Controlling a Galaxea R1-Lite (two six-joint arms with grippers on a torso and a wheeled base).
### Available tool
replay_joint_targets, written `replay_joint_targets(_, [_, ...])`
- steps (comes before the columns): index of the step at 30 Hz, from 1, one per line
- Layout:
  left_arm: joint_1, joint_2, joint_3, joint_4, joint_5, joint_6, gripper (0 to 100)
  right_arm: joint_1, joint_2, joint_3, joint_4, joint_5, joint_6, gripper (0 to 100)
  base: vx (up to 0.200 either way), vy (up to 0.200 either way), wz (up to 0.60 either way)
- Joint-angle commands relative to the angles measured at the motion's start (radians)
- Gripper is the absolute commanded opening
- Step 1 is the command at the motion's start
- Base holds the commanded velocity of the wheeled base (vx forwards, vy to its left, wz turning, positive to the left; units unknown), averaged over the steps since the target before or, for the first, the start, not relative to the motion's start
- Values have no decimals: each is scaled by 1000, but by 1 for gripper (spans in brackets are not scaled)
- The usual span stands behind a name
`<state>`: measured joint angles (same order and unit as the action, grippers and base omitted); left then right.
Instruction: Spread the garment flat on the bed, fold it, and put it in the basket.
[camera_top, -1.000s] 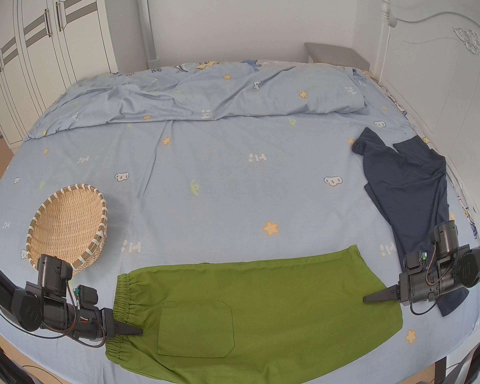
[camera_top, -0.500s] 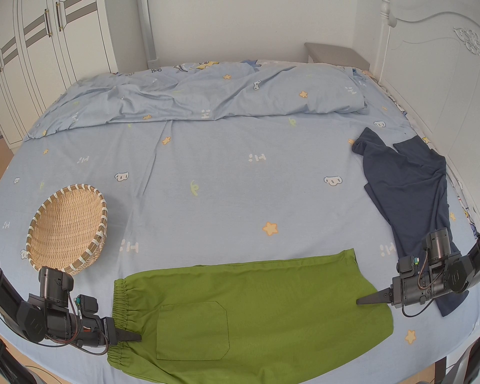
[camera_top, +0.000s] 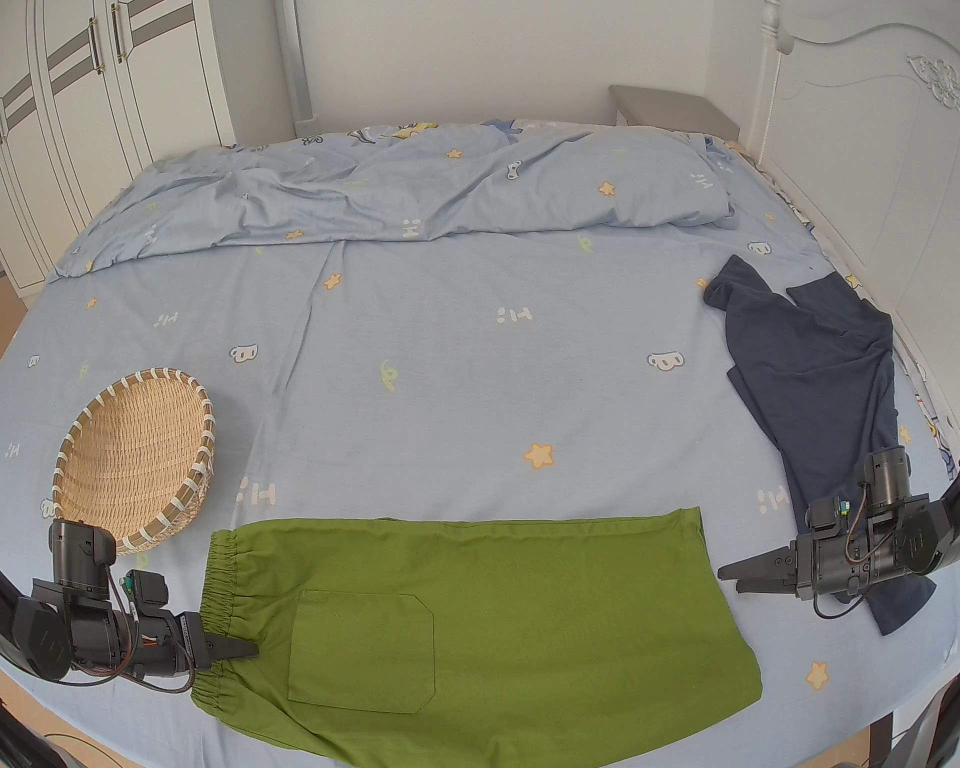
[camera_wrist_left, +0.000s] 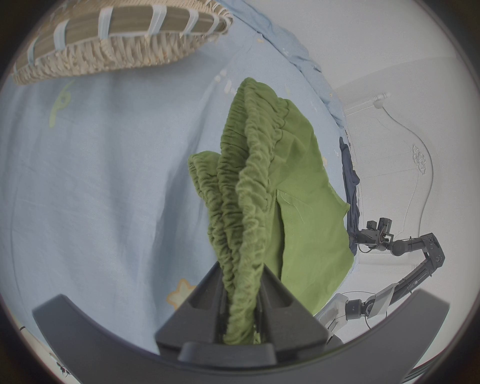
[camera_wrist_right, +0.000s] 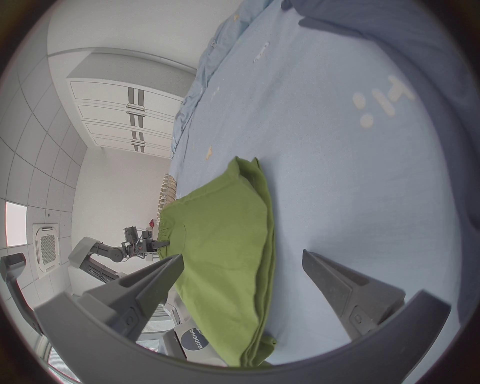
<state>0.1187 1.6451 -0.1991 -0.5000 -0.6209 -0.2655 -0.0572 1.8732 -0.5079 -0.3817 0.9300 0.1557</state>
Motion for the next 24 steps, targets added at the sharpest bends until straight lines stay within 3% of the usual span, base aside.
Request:
replay_joint_targets(1, [16, -70, 1, 5, 0, -3, 0, 0, -250, 49, 17, 4, 73, 100, 0, 0, 0])
replay_joint_targets(4, [19, -94, -5, 5, 9, -3, 0, 45, -333, 65, 17, 3, 123, 100, 0, 0, 0])
replay_joint_targets(9, [16, -180, -77, 100, 95, -4, 0, 57, -390, 58, 17, -2, 168, 100, 0, 0, 0])
replay_joint_targets(11, [12, -265, -215, 340, 182, -3, 0, 50, -393, 49, 17, -7, 169, 100, 0, 0, 0])
replay_joint_targets(12, [12, -275, -241, 385, 190, -1, 0, 48, -393, 46, 17, -7, 169, 100, 0, 0, 0])
replay_joint_targets(14, [18, -321, -395, 623, 196, 2, 0, 46, -396, 26, 18, -8, 173, 100, 0, 0, 0])
replay_joint_targets(16, [19, -334, -439, 690, 197, 5, 0, 48, -396, 17, 23, -8, 173, 100, 0, 0, 0])
replay_joint_targets(17, [19, -360, -523, 807, 199, 8, 0, 51, -407, -4, 38, -10, 173, 100, 0, 0, 0])
replay_joint_targets(24, [27, -395, -641, 911, 207, 37, 0, 57, -430, -136, 127, -11, 173, 100, 0, 0, 0])
